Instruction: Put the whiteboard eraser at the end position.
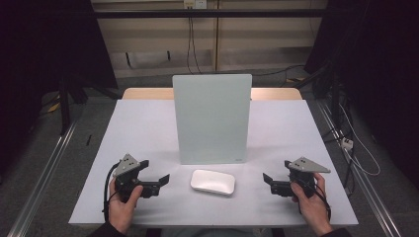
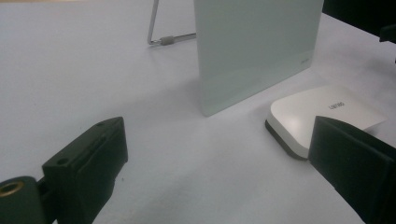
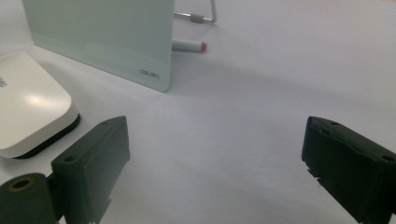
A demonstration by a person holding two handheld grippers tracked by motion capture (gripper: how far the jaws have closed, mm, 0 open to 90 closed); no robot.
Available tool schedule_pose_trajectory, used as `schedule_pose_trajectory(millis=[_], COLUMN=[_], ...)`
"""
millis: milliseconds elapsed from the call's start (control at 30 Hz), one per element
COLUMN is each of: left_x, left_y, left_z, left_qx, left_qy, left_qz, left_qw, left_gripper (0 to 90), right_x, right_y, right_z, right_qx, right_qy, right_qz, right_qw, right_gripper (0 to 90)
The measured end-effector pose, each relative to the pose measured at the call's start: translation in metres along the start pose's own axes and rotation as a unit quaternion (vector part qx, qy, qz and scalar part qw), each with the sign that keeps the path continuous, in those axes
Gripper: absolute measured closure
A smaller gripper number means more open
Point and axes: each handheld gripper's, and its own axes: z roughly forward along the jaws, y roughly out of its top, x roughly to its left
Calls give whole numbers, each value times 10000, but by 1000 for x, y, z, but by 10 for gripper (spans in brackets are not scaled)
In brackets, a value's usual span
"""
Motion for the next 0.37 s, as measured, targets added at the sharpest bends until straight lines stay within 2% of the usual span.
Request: schedule_pose_trajectory(millis=[200,367], left_x=[0,2], left_y=[0,0], left_z=[1,2], left_qx=[16,59], left_qy=[-29,-13], left_qz=[-19,-82], left_qw=[10000,9999], left_gripper=[46,46], right_x=[-2,-1], right_y=[-4,-2], right_z=[0,3], right_qx=[-29,-32], right_qy=[-1,31], right_qz=[78,1], right_qw=[10000,10000], right_gripper=[80,78])
